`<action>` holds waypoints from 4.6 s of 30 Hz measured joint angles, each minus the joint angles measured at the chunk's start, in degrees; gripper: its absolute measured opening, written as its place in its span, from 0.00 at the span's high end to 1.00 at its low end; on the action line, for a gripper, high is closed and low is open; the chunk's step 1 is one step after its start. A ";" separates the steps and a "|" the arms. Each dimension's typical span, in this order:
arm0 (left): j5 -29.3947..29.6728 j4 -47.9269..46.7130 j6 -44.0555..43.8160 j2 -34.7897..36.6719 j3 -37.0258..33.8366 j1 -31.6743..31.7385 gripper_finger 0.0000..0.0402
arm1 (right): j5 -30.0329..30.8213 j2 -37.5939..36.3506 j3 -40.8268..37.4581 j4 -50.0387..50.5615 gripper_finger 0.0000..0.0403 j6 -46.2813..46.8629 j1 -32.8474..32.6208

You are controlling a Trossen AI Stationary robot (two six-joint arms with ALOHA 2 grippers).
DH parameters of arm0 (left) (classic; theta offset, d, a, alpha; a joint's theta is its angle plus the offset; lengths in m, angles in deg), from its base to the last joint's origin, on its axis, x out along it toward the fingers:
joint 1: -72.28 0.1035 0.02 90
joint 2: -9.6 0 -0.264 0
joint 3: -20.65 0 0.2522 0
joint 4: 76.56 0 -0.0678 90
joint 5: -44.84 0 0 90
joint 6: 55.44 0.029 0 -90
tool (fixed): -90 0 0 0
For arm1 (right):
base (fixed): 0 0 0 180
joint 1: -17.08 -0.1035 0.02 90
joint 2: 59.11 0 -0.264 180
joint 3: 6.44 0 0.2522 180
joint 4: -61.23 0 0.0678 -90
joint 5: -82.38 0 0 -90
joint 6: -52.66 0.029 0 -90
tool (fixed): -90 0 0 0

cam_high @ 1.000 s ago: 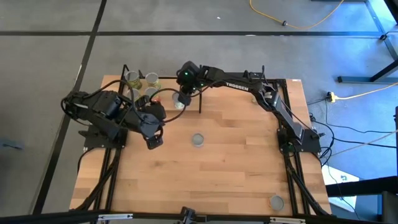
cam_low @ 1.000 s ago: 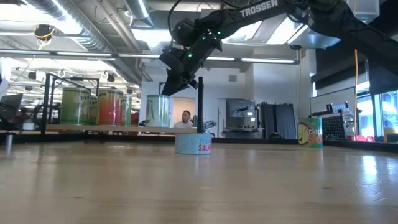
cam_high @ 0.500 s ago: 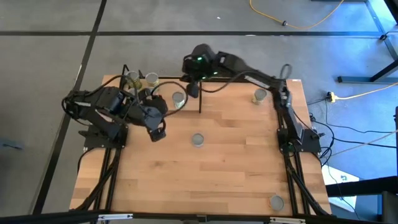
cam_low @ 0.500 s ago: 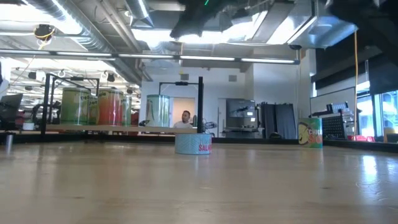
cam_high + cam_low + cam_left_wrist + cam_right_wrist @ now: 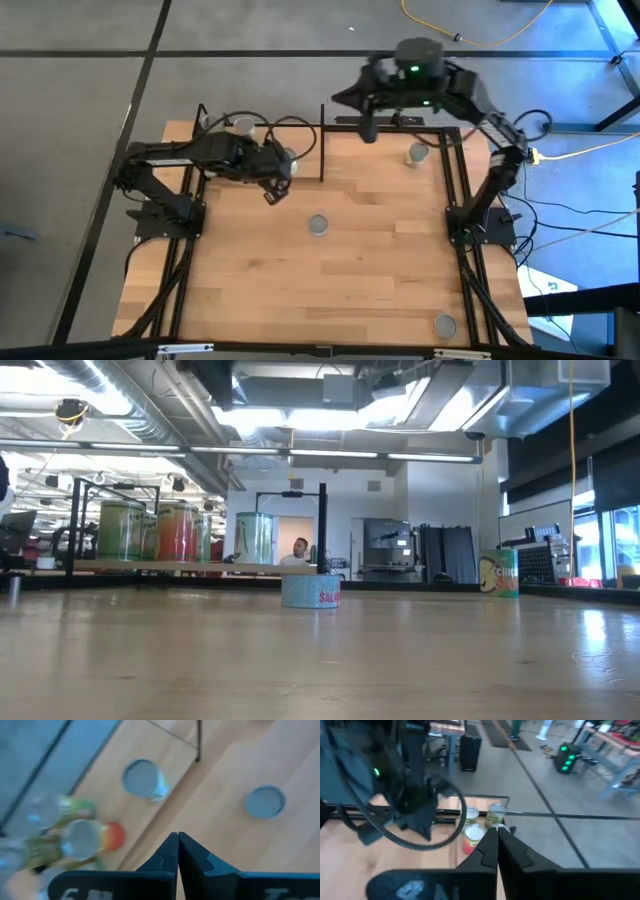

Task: Pick and place cans onto a shelf
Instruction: Put the canned mixed vegetables on the shelf, then put the canned chicken soup on the shelf

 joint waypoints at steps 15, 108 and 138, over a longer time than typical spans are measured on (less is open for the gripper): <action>-1.49 34.96 0.03 -0.02 -27.79 5.14 1.00 | 5.88 -5.05 -0.15 6.30 0.98 3.39 0.02; -6.42 54.12 24.09 5.42 -30.15 20.97 1.00 | 19.40 -4.93 -0.43 24.85 0.99 11.96 2.85; 2.11 40.14 20.87 7.63 -13.09 6.70 1.00 | 5.87 -13.51 -45.51 36.03 0.97 15.30 23.74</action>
